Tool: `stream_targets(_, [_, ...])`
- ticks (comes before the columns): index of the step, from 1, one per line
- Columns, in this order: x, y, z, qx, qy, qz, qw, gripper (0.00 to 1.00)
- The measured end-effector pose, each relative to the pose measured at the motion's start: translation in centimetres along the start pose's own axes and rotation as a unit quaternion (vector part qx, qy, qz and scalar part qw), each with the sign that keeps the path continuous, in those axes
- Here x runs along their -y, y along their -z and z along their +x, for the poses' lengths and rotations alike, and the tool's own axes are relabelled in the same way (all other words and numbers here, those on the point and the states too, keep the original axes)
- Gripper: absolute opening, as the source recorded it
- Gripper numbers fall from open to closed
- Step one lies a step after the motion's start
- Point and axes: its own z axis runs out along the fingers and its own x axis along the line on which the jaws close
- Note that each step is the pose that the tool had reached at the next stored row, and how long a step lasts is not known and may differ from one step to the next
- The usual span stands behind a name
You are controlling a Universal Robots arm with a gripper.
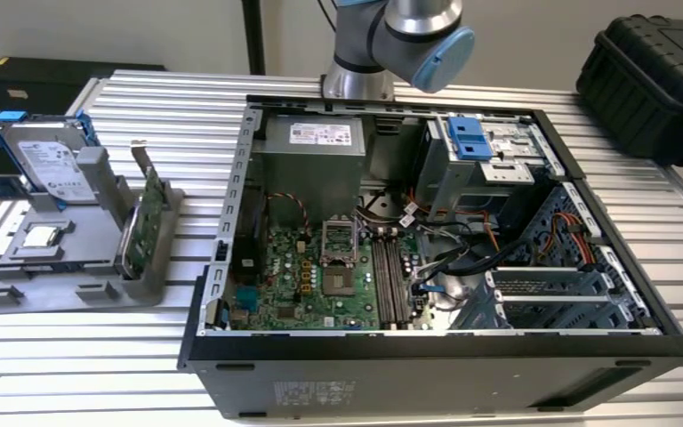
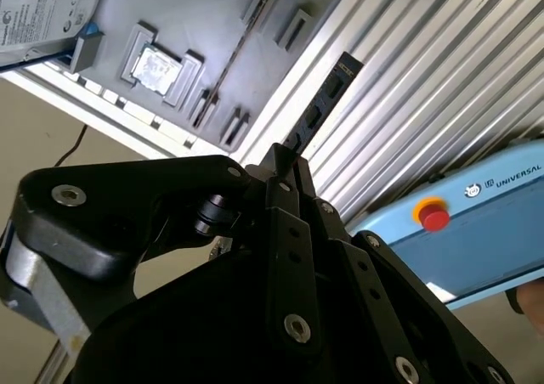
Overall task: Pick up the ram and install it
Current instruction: 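Pick up the ram and move it above insertion slot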
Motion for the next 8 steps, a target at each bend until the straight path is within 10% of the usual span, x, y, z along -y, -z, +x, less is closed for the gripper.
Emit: stream_targets(8, [0.0,0.48,0.01,0.0,0.0,0.0,1.0,0.0])
